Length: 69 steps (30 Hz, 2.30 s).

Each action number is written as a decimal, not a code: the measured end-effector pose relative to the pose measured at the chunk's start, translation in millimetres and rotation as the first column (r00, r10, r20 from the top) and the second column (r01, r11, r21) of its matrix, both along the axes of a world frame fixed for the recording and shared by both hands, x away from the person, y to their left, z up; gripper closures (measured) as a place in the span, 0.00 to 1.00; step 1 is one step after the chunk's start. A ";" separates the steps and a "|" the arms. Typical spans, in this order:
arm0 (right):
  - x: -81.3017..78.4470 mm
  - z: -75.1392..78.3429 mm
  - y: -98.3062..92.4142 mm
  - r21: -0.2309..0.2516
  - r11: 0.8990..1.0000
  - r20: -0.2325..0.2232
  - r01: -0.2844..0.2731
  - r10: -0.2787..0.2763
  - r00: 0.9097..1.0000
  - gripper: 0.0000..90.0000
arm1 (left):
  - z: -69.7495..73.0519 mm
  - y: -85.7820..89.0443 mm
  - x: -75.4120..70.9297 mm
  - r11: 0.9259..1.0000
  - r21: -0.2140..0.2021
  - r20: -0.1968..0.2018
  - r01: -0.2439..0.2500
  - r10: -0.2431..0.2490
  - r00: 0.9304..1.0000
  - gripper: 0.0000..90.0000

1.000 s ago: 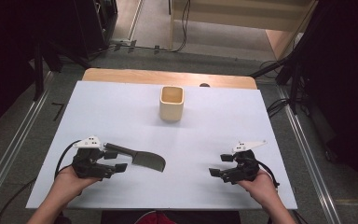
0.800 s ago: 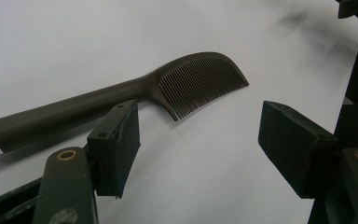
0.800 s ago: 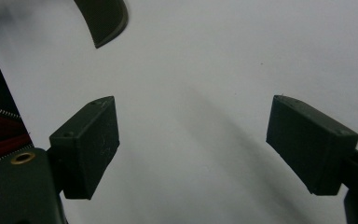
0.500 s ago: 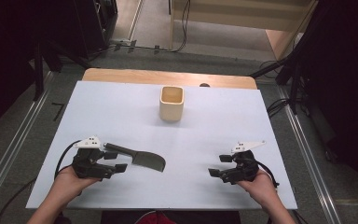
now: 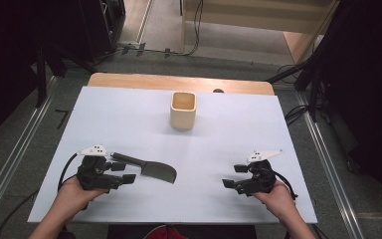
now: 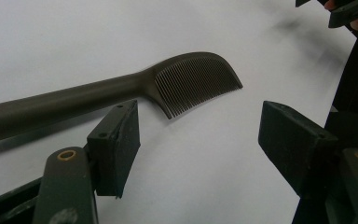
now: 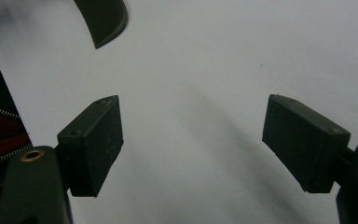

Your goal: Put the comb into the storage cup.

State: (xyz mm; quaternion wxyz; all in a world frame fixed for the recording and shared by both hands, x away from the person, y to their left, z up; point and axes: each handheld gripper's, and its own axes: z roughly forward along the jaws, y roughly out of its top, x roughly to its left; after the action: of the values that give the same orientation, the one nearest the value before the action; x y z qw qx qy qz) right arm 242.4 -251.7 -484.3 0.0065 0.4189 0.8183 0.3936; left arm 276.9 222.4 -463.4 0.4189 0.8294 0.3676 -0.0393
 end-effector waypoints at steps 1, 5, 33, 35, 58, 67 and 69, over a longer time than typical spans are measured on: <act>0.0 0.0 0.0 0.000 1.000 0.000 0.000 0.000 1.000 0.20 | -0.1 0.0 -0.1 1.000 0.004 0.003 0.001 -0.001 1.000 0.34; 0.1 0.1 0.2 0.000 1.000 -0.001 0.002 -0.002 1.000 0.20 | 0.4 -0.3 0.3 1.000 0.008 0.004 0.000 0.000 1.000 0.34; 0.5 0.3 -2.0 -0.004 1.000 0.001 0.016 -0.016 1.000 0.20 | 20.5 -10.7 40.6 0.998 0.024 0.015 -0.057 0.056 0.998 0.29; 0.4 0.4 -2.2 -0.006 1.000 -0.001 0.019 -0.019 1.000 0.20 | 20.0 -9.6 44.6 0.998 0.017 0.015 -0.058 0.058 0.998 0.29; 0.9 -0.2 -2.4 -0.009 1.000 -0.002 0.016 -0.016 1.000 0.20 | 20.7 -13.7 83.7 0.994 0.058 0.002 -0.091 0.091 0.996 0.29; 0.5 0.0 -2.7 -0.010 1.000 -0.003 0.018 -0.018 1.000 0.20 | 18.5 -21.4 101.5 0.995 0.062 -0.002 -0.074 0.074 0.997 0.32; 0.8 -0.2 -2.9 -0.009 1.000 -0.001 0.019 -0.019 1.000 0.20 | 16.6 -21.8 103.8 0.995 0.069 -0.003 -0.070 0.070 0.998 0.33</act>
State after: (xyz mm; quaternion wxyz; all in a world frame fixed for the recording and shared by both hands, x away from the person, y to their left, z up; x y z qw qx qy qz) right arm 243.1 -254.6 -484.5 0.0115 0.4267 0.8162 0.3894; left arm 380.8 200.6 -446.9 0.3904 0.8297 0.3987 -0.0142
